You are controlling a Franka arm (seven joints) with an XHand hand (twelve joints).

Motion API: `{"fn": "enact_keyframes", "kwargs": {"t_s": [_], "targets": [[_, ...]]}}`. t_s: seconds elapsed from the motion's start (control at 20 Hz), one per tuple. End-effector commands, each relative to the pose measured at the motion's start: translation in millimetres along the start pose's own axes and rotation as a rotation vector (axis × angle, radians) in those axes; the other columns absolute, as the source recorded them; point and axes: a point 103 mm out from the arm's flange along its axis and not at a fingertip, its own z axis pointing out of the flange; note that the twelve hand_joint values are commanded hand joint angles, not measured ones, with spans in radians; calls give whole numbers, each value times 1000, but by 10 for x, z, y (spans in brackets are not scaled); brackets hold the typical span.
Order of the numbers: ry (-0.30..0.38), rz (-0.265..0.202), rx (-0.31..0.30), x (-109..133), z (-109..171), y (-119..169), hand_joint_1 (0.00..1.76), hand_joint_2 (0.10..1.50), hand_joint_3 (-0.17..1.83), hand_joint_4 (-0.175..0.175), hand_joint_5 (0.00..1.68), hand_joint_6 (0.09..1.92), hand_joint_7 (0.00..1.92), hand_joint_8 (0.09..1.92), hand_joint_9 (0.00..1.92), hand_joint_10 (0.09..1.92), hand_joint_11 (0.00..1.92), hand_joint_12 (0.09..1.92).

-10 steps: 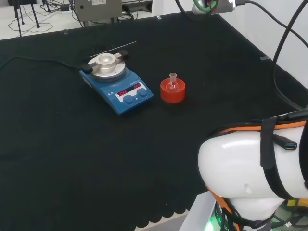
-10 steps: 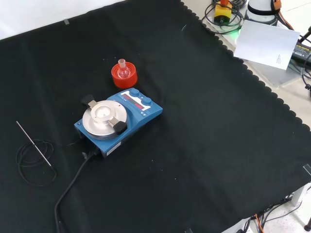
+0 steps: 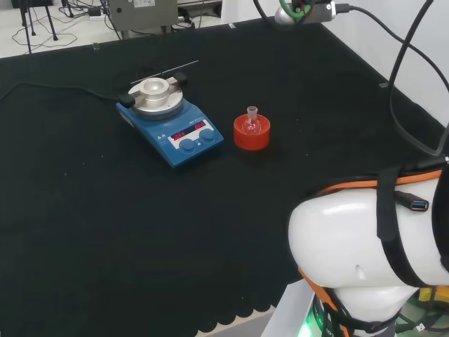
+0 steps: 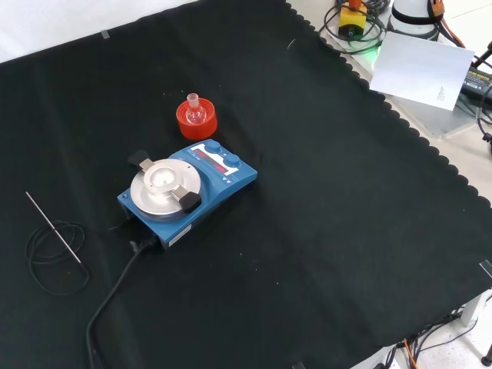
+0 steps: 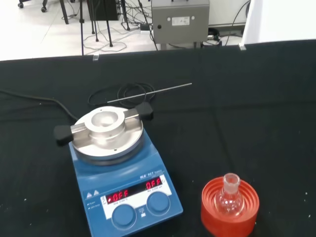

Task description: Pick up the round-bottom flask.

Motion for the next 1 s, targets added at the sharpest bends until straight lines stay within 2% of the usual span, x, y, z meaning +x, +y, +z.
{"fn": "enact_keyframes", "kwargs": {"t_s": [0.05, 0.1, 0.2, 0.5, 0.6, 0.85, 1.0], "targets": [[-23, 4, 19, -19, -144, -140, 0, 1310, 300, -21, 218, 142, 28, 442, 78, 619, 0, 918], [13, 21, 17, -74, -153, -109, 0, 1311, 299, -21, 219, 141, 28, 442, 78, 619, 0, 918], [44, 45, 20, -251, -113, -56, 0, 1311, 297, -21, 221, 139, 29, 442, 78, 619, 0, 919], [45, 85, 55, -598, 105, 38, 9, 1314, 259, -22, 236, 92, 30, 431, 73, 619, 0, 915], [43, 104, 63, -640, 182, 75, 21, 1311, 246, -22, 238, 87, 30, 428, 72, 619, 0, 912], [17, 107, 76, -650, 321, 212, 39, 1302, 233, -23, 238, 87, 28, 424, 70, 619, 0, 908], [26, 108, 72, -666, 396, 385, 47, 1298, 229, -23, 236, 87, 27, 423, 69, 619, 0, 905]]}}
